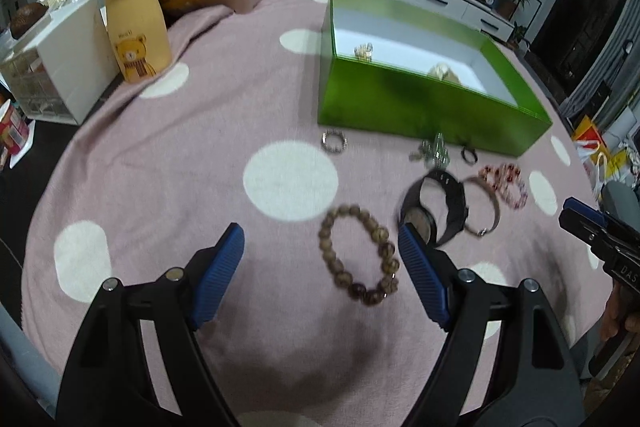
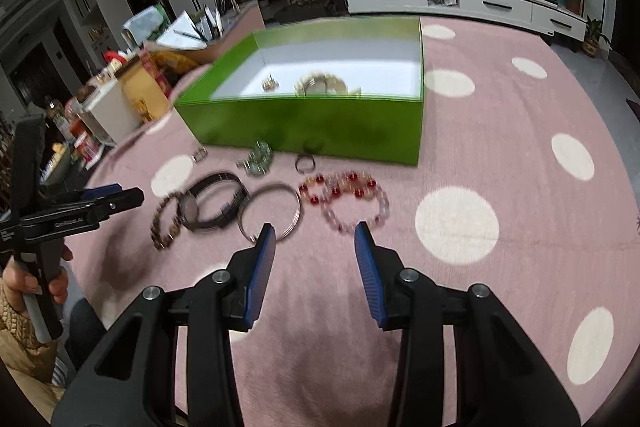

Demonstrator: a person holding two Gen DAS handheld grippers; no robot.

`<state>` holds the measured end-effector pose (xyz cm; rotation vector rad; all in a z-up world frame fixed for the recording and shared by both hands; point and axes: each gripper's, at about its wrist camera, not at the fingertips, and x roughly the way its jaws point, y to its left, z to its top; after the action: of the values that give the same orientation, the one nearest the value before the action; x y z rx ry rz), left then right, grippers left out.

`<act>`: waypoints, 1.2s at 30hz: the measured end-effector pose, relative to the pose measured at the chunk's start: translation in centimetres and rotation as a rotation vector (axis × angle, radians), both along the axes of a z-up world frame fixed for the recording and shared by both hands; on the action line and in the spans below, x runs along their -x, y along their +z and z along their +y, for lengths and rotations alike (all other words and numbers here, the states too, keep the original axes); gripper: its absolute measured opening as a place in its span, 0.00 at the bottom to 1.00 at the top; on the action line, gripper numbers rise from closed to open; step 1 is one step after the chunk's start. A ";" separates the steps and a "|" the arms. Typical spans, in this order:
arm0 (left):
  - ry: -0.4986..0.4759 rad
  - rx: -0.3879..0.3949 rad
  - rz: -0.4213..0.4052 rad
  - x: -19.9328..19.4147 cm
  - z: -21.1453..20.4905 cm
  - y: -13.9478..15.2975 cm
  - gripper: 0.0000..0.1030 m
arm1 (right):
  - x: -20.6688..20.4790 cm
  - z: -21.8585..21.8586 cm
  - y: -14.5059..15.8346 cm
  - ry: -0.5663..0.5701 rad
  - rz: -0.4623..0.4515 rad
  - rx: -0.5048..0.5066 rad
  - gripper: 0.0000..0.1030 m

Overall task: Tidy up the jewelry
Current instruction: 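Grasp the wooden bead bracelet with left tool while right tool grasps the pink bracelet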

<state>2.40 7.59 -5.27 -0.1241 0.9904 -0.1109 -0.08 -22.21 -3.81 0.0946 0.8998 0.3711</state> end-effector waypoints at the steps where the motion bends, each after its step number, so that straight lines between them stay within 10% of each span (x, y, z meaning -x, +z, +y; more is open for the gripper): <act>1: -0.001 -0.003 0.003 0.1 -0.1 -0.4 0.78 | 0.1 0.2 -0.5 0.001 0.003 0.024 0.40; 23: -0.052 -0.140 -0.053 -0.3 -2.4 -3.1 0.21 | -4.2 2.9 -4.3 0.095 -0.037 0.193 0.36; 30: -0.057 -0.134 -0.051 -0.6 -2.6 -3.1 0.09 | -4.5 3.9 -4.6 0.101 -0.062 0.193 0.08; 36: -0.050 -0.096 -0.025 -1.0 -2.1 -3.0 0.07 | -4.6 3.4 -4.4 0.066 -0.049 0.134 0.07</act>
<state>3.41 5.46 -8.26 -0.0102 0.9727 -0.1098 4.52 -18.84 -8.23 -0.0672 0.8785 0.3721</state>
